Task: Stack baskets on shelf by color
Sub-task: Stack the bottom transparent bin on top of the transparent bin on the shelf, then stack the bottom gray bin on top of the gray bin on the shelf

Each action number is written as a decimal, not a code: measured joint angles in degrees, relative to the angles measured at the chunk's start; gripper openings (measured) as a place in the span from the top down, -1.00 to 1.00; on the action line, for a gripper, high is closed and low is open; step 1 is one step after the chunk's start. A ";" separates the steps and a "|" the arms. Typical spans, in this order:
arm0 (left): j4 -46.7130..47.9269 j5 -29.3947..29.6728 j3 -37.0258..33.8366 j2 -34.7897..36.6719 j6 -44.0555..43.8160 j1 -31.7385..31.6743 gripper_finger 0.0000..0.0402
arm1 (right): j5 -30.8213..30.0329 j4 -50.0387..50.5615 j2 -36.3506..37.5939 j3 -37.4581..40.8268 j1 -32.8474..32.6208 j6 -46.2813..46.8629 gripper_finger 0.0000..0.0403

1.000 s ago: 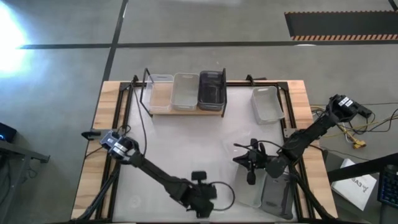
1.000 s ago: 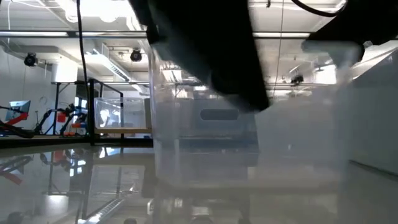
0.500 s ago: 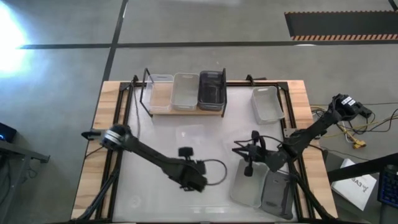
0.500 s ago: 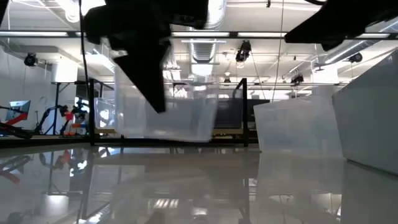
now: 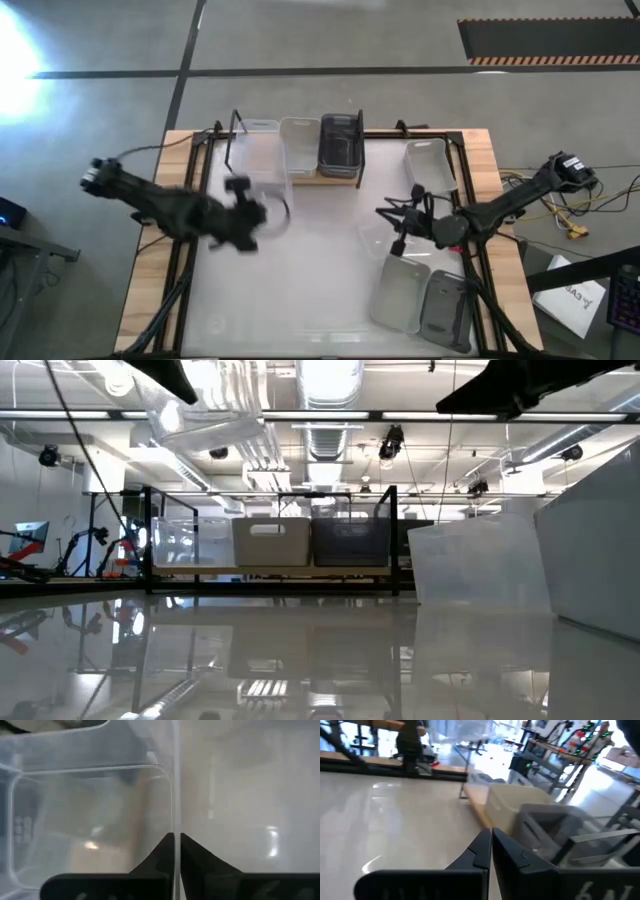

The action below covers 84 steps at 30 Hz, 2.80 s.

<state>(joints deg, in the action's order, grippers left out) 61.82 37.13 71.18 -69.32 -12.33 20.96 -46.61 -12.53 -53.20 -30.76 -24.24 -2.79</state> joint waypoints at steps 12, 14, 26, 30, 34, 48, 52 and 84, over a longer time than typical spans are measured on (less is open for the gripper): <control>-1.27 -23.00 -0.49 5.64 38.94 -39.96 1.00 | 0.37 0.09 0.44 0.00 7.07 -2.35 0.96; -1.21 -24.31 -0.49 2.98 41.84 -42.61 1.00 | 0.63 0.09 -0.13 0.00 7.42 -2.29 0.96; 4.97 -19.10 1.11 -7.92 47.74 -44.27 1.00 | 8.21 0.06 -0.93 0.02 7.39 -0.77 0.96; 5.31 -15.17 1.01 -8.40 46.12 -44.27 1.00 | 8.20 0.19 -0.93 0.02 7.40 -0.70 0.96; 5.41 -14.71 1.36 -7.81 45.65 -44.27 1.00 | 8.20 0.17 -0.93 0.02 7.40 -0.74 0.96; 6.46 -23.14 -0.52 -8.33 42.48 -45.30 1.00 | 8.20 0.02 -0.93 0.07 7.40 0.18 0.96; 6.29 -23.24 -0.52 -8.31 42.46 -45.32 1.00 | 8.20 0.00 -0.93 0.07 7.40 0.24 0.96; -6.57 -27.85 4.29 -7.46 23.13 -38.03 0.27 | 12.61 7.52 -0.92 0.07 7.38 5.16 0.96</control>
<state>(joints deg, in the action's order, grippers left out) 55.25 9.28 75.46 -76.77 10.80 -17.06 -34.00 -5.01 -54.12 -30.70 -16.86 2.37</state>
